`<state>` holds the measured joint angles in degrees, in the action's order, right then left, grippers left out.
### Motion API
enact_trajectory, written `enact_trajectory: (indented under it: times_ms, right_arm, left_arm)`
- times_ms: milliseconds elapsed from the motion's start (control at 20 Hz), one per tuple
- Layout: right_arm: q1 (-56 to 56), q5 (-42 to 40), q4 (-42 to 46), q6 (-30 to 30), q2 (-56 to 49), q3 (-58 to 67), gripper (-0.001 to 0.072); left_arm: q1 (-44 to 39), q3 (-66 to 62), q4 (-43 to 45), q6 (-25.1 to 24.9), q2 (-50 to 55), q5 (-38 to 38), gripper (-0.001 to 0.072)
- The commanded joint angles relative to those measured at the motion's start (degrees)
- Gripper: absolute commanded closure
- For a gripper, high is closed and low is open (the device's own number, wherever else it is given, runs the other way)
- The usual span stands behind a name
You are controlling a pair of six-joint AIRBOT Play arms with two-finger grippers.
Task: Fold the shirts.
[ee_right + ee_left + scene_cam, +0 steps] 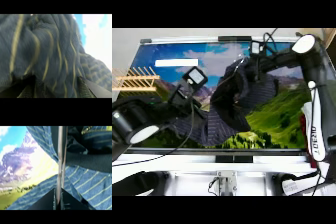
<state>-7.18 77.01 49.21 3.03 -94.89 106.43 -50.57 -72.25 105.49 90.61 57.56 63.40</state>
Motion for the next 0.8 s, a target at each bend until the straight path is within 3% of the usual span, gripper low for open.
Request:
enact_trajectory:
  times_ms: [0,150,200,250,300,350,500,550,600,650,700,750]
  right_arm:
    - [-2.69,-0.83,0.57,-0.35,-1.46,-0.02,0.0078]
    - [-3.96,-1.62,0.61,-0.13,-2.36,-0.02,0.0081]
    - [-4.20,-1.53,0.61,-0.09,-2.47,-0.02,0.0180]
    - [-4.44,-1.55,0.68,-0.11,-2.43,-0.02,0.0389]
    - [-4.44,-1.29,0.50,-0.17,-2.29,0.00,0.0534]
    - [-4.44,-0.46,0.63,-0.31,-2.19,0.00,0.0617]
    - [-4.24,0.46,3.06,-0.70,-0.94,0.00,0.0617]
    - [-3.96,0.42,4.07,-1.01,-0.13,0.00,0.0617]
    - [-3.45,0.42,4.09,-1.97,0.63,0.00,0.0617]
    - [-2.80,0.50,4.00,-3.39,1.55,0.00,0.0617]
    - [-2.12,0.83,4.04,-4.20,2.49,0.00,0.0618]
    - [-1.42,1.16,4.07,-5.35,3.58,0.00,0.0618]
  left_arm:
    - [-0.20,0.00,0.24,-0.15,-1.66,-3.87,0.0656]
    - [-0.20,0.00,0.22,-0.70,-2.56,-4.11,0.0656]
    - [-0.17,0.00,0.22,-1.22,-2.67,-4.11,0.0656]
    - [-0.15,0.00,0.26,-1.49,-2.67,-4.07,0.0656]
    - [-0.11,0.00,0.59,-1.51,-2.67,-4.09,0.0656]
    - [-0.04,0.00,0.70,-1.51,-2.67,-4.07,0.0656]
    - [0.87,0.00,1.81,-1.53,-2.67,-3.17,0.0650]
    - [1.70,0.00,2.84,-2.16,-2.78,-2.19,0.0616]
    - [2.67,0.00,3.69,-4.52,-2.99,-1.20,0.0484]
    - [4.02,-0.02,4.83,-7.13,-3.41,-0.76,0.0253]
    - [5.44,-0.17,6.21,-8.46,-3.91,-0.76,0.0097]
    - [7.19,-0.63,7.80,-9.20,-4.50,-0.79,0.0035]
